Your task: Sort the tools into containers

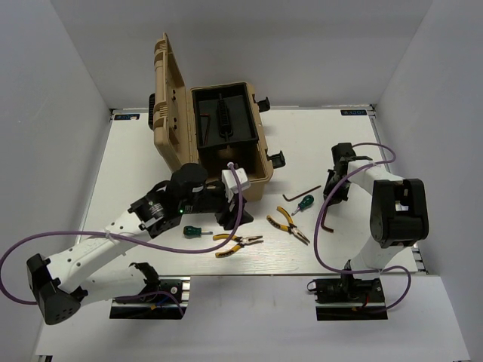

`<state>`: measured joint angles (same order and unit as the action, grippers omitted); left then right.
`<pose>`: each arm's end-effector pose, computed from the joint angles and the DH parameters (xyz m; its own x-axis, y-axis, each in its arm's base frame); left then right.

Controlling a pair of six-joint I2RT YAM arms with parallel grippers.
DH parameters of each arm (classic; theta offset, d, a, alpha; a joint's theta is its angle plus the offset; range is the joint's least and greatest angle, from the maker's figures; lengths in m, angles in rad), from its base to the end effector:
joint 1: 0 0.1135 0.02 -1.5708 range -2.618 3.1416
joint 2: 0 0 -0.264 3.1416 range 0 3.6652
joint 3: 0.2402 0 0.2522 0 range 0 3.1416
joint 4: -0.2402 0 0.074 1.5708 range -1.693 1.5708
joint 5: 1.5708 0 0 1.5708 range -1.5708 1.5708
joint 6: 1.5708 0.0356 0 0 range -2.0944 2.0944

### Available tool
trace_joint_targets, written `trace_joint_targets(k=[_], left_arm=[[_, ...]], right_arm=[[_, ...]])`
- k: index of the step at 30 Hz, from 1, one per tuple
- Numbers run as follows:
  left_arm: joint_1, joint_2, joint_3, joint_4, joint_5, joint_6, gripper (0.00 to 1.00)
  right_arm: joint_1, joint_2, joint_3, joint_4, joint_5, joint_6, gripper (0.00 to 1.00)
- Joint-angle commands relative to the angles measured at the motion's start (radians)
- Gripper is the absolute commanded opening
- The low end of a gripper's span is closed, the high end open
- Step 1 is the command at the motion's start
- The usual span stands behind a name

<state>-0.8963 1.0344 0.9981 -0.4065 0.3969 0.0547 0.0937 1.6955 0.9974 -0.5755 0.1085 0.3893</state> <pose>0.1320 -0.1871 0.3457 -0.2159 0.3507 -0.9113 0.9517 0.2844 -0.1160 0.3101 0.0253 0.1594 -0.9040 0.2940 -0.3102 0.3045 0.9524 0.0153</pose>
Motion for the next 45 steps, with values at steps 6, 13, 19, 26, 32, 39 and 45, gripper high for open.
trace_joint_targets(k=[6, 13, 19, 26, 32, 39, 45], left_arm=[[-0.013, 0.062, -0.023, 0.058, 0.022, -0.045, 0.68], [-0.053, 0.133, -0.009, 0.097, -0.004, -0.044, 0.68], [-0.073, 0.067, 0.024, 0.097, -0.027, -0.016, 0.68], [-0.073, -0.106, 0.065, 0.155, -0.098, -0.016, 0.68], [-0.073, -0.168, 0.105, 0.221, -0.191, -0.016, 0.68], [-0.073, -0.146, 0.123, 0.265, -0.337, -0.036, 0.68], [-0.073, -0.125, 0.105, 0.305, -0.398, -0.058, 0.67]], right_arm=[[-0.006, 0.066, -0.033, 0.034, 0.005, 0.042, 0.00], [-0.043, -0.068, -0.003, 0.032, -0.052, -0.052, 0.00], [-0.051, -0.215, 0.108, -0.018, -0.214, -0.216, 0.00], [0.007, -0.127, 0.478, -0.176, -0.593, -0.328, 0.00], [0.121, 0.056, 0.926, -0.205, -0.765, -0.372, 0.00], [0.196, 0.380, 1.388, 0.005, -0.900, -0.206, 0.00], [0.264, 0.463, 1.388, 0.461, -0.897, 0.078, 0.00]])
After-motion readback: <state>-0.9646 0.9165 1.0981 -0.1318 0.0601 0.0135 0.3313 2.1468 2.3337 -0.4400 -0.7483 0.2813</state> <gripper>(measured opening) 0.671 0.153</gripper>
